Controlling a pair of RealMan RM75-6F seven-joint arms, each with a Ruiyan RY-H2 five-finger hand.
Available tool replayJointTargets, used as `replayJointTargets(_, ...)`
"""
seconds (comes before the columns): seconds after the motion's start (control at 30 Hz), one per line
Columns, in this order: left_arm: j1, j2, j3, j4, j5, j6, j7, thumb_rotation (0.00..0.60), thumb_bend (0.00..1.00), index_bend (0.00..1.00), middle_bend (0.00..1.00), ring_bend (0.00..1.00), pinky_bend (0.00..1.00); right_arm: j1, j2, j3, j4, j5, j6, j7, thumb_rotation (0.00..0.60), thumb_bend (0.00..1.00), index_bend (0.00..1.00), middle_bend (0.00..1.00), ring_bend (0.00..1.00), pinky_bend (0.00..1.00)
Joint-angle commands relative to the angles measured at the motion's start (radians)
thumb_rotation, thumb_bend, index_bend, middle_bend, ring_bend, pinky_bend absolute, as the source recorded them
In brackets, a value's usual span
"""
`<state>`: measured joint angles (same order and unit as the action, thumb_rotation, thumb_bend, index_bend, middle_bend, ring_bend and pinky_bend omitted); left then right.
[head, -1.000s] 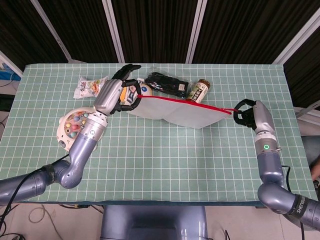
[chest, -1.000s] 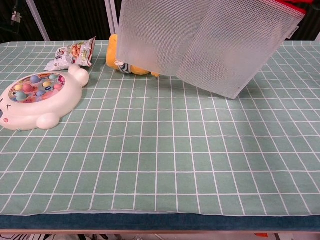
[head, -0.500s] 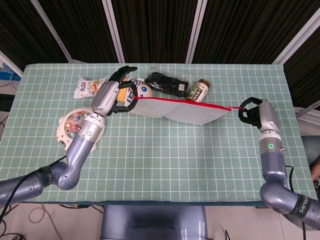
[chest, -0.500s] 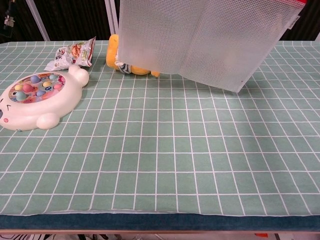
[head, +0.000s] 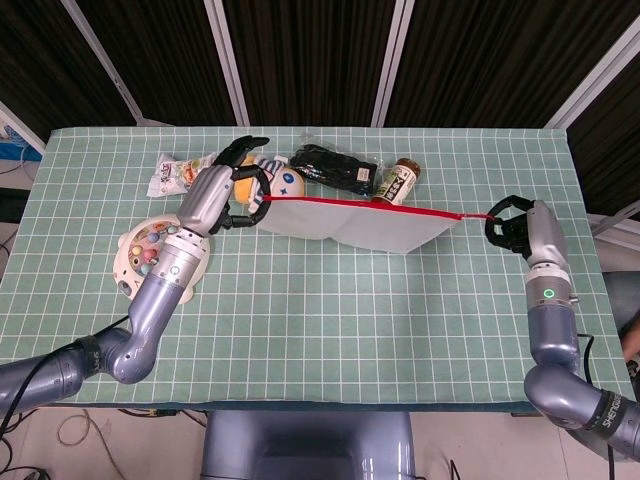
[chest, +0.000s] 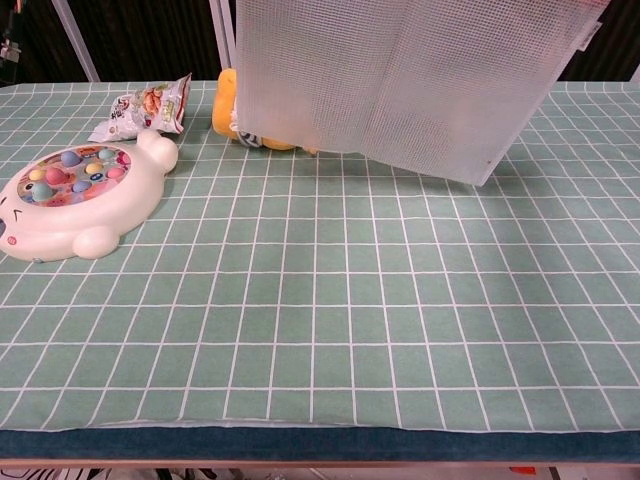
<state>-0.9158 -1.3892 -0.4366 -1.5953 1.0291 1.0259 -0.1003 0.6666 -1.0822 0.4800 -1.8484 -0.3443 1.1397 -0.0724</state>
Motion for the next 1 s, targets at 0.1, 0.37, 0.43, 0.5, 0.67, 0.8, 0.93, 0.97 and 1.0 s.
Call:
replayJointTargets(0.1,0.004,-0.001,0.005,-0.002,-0.002,-0.001,0.004,0.6,0.38,0.59,0.11,0.0,0.1,-0.005,0.002,-0.003,-0.001,-0.006,-0.008,0.0,0.6,0.64,0.74,1.0,1.0,0.98)
replayJointTargets(0.37,0.014,0.021,0.024,-0.025,-0.004,-0.026,0.013,0.6,0.17,0.45,0.07,0.0,0.08,-0.011,0.023,-0.02,-0.019,-0.036,-0.054,-0.015,0.6,0.38,0.3,0.69,0.71,0.73)
replayJointTargets(0.43,0.02,0.028,0.027,-0.032,-0.001,-0.027,0.012,0.6,0.16,0.44,0.06,0.0,0.08,-0.012,0.034,-0.023,-0.024,-0.038,-0.072,-0.017,0.6,0.32,0.21,0.6,0.64,0.68)
replayJointTargets(0.5,0.026,0.037,0.03,-0.039,-0.001,-0.027,0.011,0.6,0.16,0.43,0.06,0.0,0.08,-0.013,0.043,-0.025,-0.03,-0.042,-0.085,-0.018,0.6,0.27,0.14,0.52,0.56,0.62)
replayJointTargets(0.67,0.051,0.071,0.033,-0.069,-0.001,-0.018,0.004,0.6,0.13,0.4,0.06,0.0,0.07,-0.019,0.058,-0.027,-0.046,-0.056,-0.094,-0.007,0.6,0.21,0.05,0.38,0.41,0.47)
replayJointTargets(0.8,0.083,0.114,0.044,-0.101,0.013,-0.005,0.003,0.6,0.1,0.33,0.05,0.0,0.06,-0.026,0.071,-0.027,-0.06,-0.072,-0.093,0.003,0.6,0.2,0.02,0.31,0.32,0.41)
replayJointTargets(0.93,0.127,0.176,0.062,-0.143,0.035,0.014,0.004,0.6,0.07,0.28,0.04,0.0,0.06,-0.037,0.089,-0.033,-0.079,-0.099,-0.09,0.009,0.6,0.18,0.01,0.26,0.26,0.35)
replayJointTargets(0.97,0.14,0.192,0.068,-0.153,0.045,0.021,0.006,0.6,0.07,0.28,0.03,0.0,0.06,-0.041,0.093,-0.035,-0.083,-0.108,-0.088,0.01,0.6,0.18,0.0,0.24,0.24,0.34)
replayJointTargets(1.0,0.153,0.209,0.076,-0.16,0.056,0.032,0.013,0.6,0.07,0.27,0.03,0.0,0.06,-0.044,0.098,-0.039,-0.087,-0.12,-0.085,0.008,0.6,0.18,0.0,0.23,0.22,0.32)
